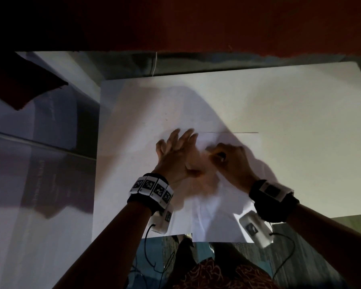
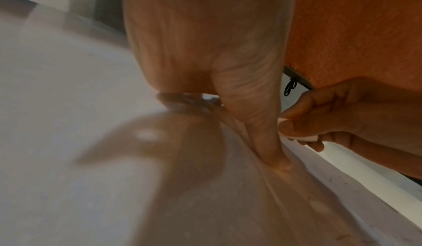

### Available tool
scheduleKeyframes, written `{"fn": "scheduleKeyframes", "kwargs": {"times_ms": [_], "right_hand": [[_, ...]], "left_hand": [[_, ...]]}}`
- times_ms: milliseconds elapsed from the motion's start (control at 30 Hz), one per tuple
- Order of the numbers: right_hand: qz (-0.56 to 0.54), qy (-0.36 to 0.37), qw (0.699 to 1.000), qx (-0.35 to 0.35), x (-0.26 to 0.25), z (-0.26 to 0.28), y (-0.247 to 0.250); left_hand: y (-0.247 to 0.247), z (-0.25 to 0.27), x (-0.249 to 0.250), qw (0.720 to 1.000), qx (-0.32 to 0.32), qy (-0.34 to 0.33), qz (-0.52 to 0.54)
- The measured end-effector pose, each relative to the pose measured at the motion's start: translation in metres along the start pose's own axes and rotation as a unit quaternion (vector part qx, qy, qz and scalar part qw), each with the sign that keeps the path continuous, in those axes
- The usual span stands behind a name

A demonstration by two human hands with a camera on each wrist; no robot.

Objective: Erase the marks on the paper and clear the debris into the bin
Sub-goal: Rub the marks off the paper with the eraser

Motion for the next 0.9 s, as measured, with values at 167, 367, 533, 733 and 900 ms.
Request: {"fn": "scheduleKeyframes", "kwargs": {"times_ms": [167, 367, 533, 733, 900], "right_hand": [[-0.011, -0.019, 0.999, 0.032, 0.014, -0.005, 0.013], [-0.007, 0.021, 0.997, -0.068, -0.010, 0.007, -0.018], [-0.026, 0.006, 1.000, -0.012, -0.011, -0.002, -0.008], [-0.032, -0.020, 0.999, 0.039, 0.004, -0.018, 0.001], [-0.032, -0.001, 0.999, -0.002, -0.006, -0.019, -0.010]], "left_hand": [[0.001, -0.001, -0.001, 1.000, 0.003, 0.003, -0.003], [0.000, -0.002, -0.002, 1.000, 0.008, 0.002, 0.005], [0.000, -0.001, -0.001, 1.000, 0.007, -0.006, 0.017], [-0.001, -0.001, -0.001, 1.000, 0.004, -0.005, 0.014], [0.000, -0.002, 0.000, 1.000, 0.004, -0.010, 0.015]]}}
Point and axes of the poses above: each hand's wrist, its own z-axis away from the middle knuckle, its own y-axis out of the back of the hand, x = y × z, the point moved 9 cm from there along -z, towards the middle knuckle, and after that the axes turned 4 degrees about y, right-handed, at the moved point
